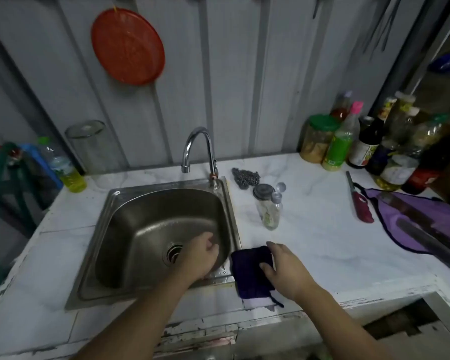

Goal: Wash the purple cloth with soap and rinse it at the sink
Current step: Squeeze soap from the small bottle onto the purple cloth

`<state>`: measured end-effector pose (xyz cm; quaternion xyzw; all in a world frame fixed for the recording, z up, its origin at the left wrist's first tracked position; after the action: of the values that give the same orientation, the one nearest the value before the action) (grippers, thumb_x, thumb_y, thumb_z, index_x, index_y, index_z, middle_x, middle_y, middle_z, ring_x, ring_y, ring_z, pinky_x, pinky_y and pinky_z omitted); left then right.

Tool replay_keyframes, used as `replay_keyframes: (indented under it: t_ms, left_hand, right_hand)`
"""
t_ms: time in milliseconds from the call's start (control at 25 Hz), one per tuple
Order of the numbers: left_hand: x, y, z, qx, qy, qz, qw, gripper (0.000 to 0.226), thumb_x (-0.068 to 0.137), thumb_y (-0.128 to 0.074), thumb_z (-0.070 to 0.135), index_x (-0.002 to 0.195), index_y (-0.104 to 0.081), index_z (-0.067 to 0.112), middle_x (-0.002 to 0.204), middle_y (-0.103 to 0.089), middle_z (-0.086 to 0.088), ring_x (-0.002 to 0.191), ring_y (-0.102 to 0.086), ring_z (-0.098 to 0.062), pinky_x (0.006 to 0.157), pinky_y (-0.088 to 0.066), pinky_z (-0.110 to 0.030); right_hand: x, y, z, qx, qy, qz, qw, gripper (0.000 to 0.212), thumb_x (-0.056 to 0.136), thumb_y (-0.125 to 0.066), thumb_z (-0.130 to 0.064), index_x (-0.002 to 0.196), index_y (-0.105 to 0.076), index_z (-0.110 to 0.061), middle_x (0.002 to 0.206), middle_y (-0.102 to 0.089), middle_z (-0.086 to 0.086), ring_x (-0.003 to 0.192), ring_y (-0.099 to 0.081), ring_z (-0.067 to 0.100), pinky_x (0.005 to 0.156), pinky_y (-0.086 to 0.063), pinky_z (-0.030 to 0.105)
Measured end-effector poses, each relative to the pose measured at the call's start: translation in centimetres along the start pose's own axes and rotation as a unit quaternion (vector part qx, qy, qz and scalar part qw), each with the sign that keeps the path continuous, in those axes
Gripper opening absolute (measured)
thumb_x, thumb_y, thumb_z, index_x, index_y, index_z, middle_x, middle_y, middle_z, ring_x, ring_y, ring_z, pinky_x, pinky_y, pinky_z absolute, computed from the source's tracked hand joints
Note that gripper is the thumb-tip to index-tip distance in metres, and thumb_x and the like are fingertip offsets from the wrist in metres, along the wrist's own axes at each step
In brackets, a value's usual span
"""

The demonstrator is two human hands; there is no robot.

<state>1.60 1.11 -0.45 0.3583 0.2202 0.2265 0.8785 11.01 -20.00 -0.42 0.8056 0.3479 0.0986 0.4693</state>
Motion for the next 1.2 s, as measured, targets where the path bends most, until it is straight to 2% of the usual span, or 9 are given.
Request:
replay_keyframes:
  t_ms: [280,400,480,600,680,840,1000,1080,1200]
  left_hand:
    - [1.0,-5.9,0.7,-0.006,-0.006,-0.103,0.995,0.062,0.1,-0.058,0.037,0.156,-0.041,0.018,0.151,-0.056,-0.001,0.132,-0.056,-0.018,0.101,-0.044,-0.025]
    - [1.7,-7.4,0.5,-0.01,-0.006,-0.119,0.993,0.065,0.097,-0.062,0.038,0.155,-0.041,0.017,0.15,-0.056,-0.003,0.129,-0.058,-0.018,0.104,-0.049,-0.032]
    - [2.0,-8.0,0.8,-0.018,0.01,-0.124,0.992,0.062,0.095,-0.066,0.034,0.151,-0.046,0.016,0.141,-0.061,-0.003,0.121,-0.061,-0.019,0.098,-0.051,-0.031]
    - [2.5,-8.4,1.4,-0.048,0.042,-0.128,0.99,0.041,0.086,-0.074,0.029,0.125,-0.065,0.017,0.106,-0.07,0.003,0.096,-0.068,-0.015,0.084,-0.06,-0.034]
    - [2.7,-8.4,1.8,-0.058,0.05,-0.13,0.989,0.03,0.084,-0.076,0.025,0.113,-0.069,0.018,0.094,-0.068,0.007,0.088,-0.068,-0.013,0.077,-0.059,-0.03]
    - [2.1,-7.7,2.2,-0.054,0.034,-0.099,0.993,0.034,0.087,-0.074,0.024,0.12,-0.069,0.021,0.106,-0.07,0.006,0.095,-0.066,-0.012,0.076,-0.054,-0.023]
    - [0.9,-6.8,2.3,-0.1,0.015,-0.055,0.993,0.045,0.093,-0.069,0.021,0.137,-0.061,0.03,0.13,-0.067,0.006,0.117,-0.063,-0.012,0.099,-0.054,-0.03]
    - [0.2,-6.0,2.6,-0.146,0.007,-0.012,0.989,0.047,0.095,-0.065,0.021,0.136,-0.057,0.042,0.135,-0.063,0.011,0.123,-0.06,-0.011,0.107,-0.051,-0.035]
    - [-0.7,-3.9,3.5,-0.225,0.005,0.064,0.972,0.042,0.096,-0.065,0.019,0.123,-0.057,0.051,0.13,-0.063,0.012,0.117,-0.062,-0.008,0.101,-0.056,-0.035]
  right_hand:
    - [1.8,-3.0,3.2,0.05,-0.063,-0.032,0.996,0.06,0.098,-0.058,-0.029,0.15,-0.036,-0.011,0.141,-0.052,0.009,0.121,-0.057,0.023,0.102,-0.044,0.027]
    - [2.6,-3.6,3.8,0.07,-0.084,-0.027,0.994,0.057,0.094,-0.063,-0.028,0.145,-0.042,-0.012,0.131,-0.058,0.01,0.116,-0.059,0.023,0.097,-0.047,0.028]
    - [3.1,-4.0,4.1,0.084,-0.1,-0.035,0.991,0.056,0.092,-0.067,-0.028,0.141,-0.046,-0.012,0.127,-0.061,0.008,0.112,-0.061,0.022,0.093,-0.048,0.026]
    - [3.8,-4.2,4.7,0.118,-0.128,-0.052,0.983,0.062,0.088,-0.071,-0.024,0.142,-0.045,-0.009,0.132,-0.064,0.007,0.115,-0.062,0.022,0.088,-0.048,0.021]
    - [4.1,-4.1,5.0,0.137,-0.147,-0.069,0.977,0.061,0.087,-0.071,-0.023,0.142,-0.046,-0.01,0.132,-0.064,0.005,0.116,-0.062,0.021,0.086,-0.047,0.019]
    - [4.5,-4.1,5.2,0.14,-0.133,-0.078,0.978,0.036,0.087,-0.067,-0.024,0.122,-0.06,-0.015,0.111,-0.071,0.002,0.092,-0.063,0.014,0.068,-0.045,0.015]
    - [4.5,-3.5,4.7,0.162,-0.105,-0.06,0.979,0.012,0.088,-0.066,-0.027,0.094,-0.065,-0.016,0.082,-0.068,-0.005,0.073,-0.062,0.01,0.055,-0.042,0.014]
    - [4.5,-2.8,3.8,0.205,-0.098,-0.046,0.973,0.014,0.087,-0.069,-0.026,0.085,-0.062,-0.013,0.075,-0.064,-0.005,0.067,-0.059,0.01,0.055,-0.041,0.017]
    - [5.2,-1.4,1.4,0.252,-0.07,-0.013,0.965,0.017,0.087,-0.069,-0.021,0.079,-0.057,-0.012,0.072,-0.06,-0.004,0.064,-0.057,0.011,0.054,-0.041,0.015]
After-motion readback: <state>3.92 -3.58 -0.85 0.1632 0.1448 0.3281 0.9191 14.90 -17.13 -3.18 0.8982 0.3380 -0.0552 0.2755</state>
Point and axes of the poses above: each hand's wrist, its own x-axis towards the middle knuckle, its own y-axis out of the back of the hand, z = x × y, the point moved 2 cm from there along x, towards the middle knuckle
